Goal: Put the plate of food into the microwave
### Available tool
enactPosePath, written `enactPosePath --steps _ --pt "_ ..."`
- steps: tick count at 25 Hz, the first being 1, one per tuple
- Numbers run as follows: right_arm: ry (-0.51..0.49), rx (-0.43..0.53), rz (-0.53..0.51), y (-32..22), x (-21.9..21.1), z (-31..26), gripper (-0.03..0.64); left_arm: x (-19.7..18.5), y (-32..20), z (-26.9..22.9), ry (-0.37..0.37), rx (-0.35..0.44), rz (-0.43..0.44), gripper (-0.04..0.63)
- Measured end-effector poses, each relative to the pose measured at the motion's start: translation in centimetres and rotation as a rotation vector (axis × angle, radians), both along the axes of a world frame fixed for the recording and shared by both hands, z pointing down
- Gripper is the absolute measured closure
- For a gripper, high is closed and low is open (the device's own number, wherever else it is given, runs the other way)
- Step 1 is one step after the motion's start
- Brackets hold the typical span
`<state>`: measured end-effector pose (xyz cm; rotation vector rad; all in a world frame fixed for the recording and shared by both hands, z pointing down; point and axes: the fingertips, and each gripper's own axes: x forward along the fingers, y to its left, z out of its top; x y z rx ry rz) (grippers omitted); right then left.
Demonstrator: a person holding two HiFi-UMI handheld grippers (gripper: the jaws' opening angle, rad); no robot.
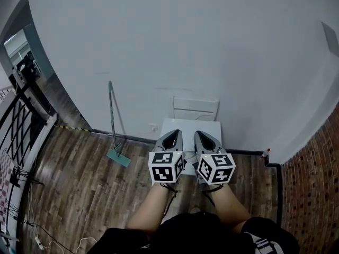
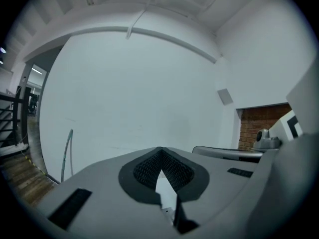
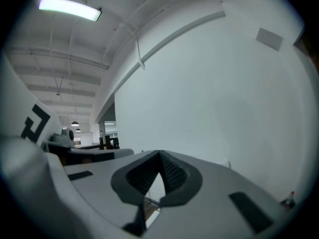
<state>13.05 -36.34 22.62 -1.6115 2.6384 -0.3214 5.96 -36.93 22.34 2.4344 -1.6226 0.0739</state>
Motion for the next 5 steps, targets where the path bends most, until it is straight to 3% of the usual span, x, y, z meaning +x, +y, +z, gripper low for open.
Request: enactPosePath --steps 5 --pt "0.003 0.044 0.012 0.95 0.29 -1.19 0.604 -0.1 0.7 -0.15 -0.002 0.012 0.0 0.598"
